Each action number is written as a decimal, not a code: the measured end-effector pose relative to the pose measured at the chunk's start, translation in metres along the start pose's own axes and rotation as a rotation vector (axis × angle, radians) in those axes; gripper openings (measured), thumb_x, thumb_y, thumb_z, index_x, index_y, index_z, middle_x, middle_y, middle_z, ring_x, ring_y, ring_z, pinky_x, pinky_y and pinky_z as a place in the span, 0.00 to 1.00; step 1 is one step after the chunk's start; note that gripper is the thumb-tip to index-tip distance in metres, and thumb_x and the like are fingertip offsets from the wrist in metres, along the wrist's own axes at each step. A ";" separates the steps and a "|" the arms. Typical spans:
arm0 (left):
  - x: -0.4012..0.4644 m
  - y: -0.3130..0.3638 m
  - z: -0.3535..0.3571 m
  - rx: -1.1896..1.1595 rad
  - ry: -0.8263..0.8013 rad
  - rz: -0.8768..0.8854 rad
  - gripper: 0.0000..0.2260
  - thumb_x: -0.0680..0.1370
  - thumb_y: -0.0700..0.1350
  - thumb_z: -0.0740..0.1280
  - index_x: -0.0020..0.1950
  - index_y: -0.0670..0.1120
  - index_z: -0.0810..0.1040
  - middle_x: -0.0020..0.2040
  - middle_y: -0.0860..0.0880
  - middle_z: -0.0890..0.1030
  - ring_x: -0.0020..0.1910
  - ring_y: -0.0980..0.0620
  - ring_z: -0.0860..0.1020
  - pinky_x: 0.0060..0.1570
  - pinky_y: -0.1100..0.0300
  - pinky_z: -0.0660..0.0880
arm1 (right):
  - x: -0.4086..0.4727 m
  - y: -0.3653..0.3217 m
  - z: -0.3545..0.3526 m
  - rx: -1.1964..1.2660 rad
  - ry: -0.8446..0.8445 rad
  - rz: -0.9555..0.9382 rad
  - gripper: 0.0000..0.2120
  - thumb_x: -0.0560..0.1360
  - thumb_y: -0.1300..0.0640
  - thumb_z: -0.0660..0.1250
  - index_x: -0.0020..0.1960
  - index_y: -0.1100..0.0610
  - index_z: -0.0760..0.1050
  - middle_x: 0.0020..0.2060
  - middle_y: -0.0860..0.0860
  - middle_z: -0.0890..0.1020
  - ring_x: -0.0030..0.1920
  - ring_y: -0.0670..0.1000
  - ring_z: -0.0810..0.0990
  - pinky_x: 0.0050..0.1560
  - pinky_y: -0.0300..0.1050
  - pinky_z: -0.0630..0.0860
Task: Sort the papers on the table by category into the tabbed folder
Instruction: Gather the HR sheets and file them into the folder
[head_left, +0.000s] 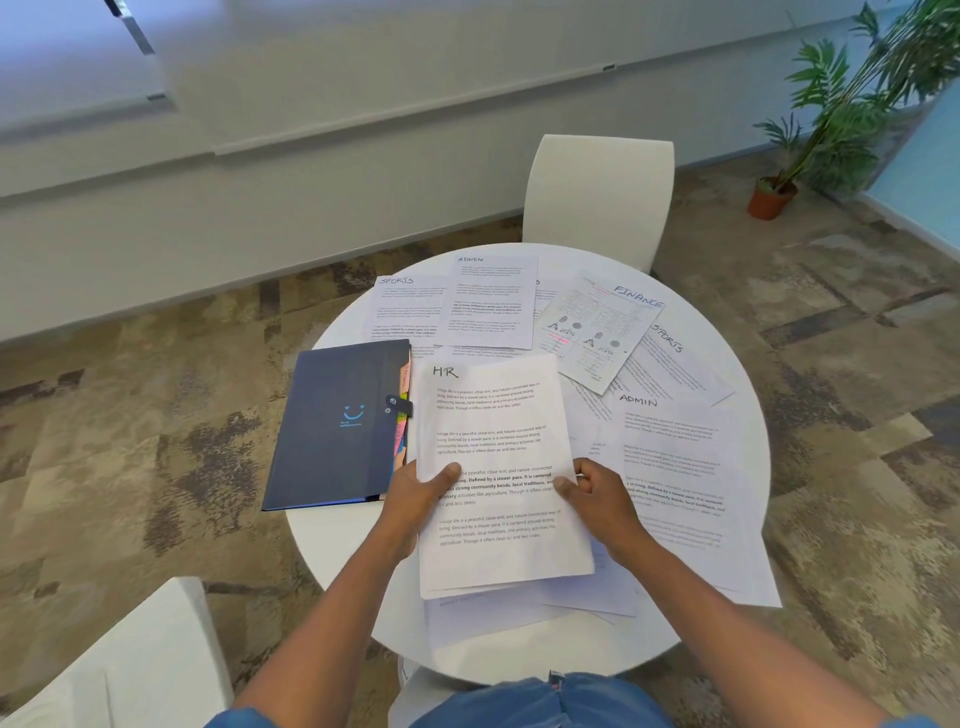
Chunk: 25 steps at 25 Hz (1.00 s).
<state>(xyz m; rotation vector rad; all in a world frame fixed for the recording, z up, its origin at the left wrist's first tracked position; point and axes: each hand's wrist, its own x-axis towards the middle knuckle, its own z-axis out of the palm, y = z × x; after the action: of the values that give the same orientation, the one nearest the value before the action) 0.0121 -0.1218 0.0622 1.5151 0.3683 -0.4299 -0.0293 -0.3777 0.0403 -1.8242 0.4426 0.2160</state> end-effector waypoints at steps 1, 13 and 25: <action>-0.002 0.001 0.000 -0.004 -0.004 0.004 0.11 0.75 0.44 0.74 0.57 0.49 0.80 0.50 0.51 0.87 0.48 0.49 0.86 0.47 0.53 0.82 | 0.000 0.000 0.001 0.009 -0.018 -0.015 0.02 0.77 0.54 0.70 0.47 0.52 0.79 0.25 0.41 0.73 0.31 0.44 0.73 0.37 0.40 0.69; -0.008 0.016 -0.003 0.038 -0.130 0.137 0.25 0.65 0.56 0.77 0.59 0.48 0.80 0.54 0.47 0.86 0.52 0.48 0.85 0.49 0.55 0.81 | 0.004 -0.023 -0.009 0.242 -0.126 -0.012 0.21 0.72 0.59 0.75 0.63 0.54 0.75 0.56 0.51 0.84 0.54 0.50 0.84 0.50 0.42 0.81; -0.004 -0.004 -0.006 0.152 0.000 0.124 0.18 0.75 0.46 0.74 0.64 0.49 0.76 0.55 0.51 0.83 0.55 0.49 0.81 0.46 0.59 0.79 | -0.009 -0.019 0.011 -0.027 0.025 -0.147 0.16 0.78 0.58 0.69 0.65 0.51 0.75 0.53 0.44 0.81 0.52 0.45 0.79 0.57 0.43 0.74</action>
<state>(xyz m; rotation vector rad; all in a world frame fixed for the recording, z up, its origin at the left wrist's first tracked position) 0.0068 -0.1154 0.0606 1.6757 0.2447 -0.3664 -0.0289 -0.3608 0.0570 -1.8786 0.3228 0.0988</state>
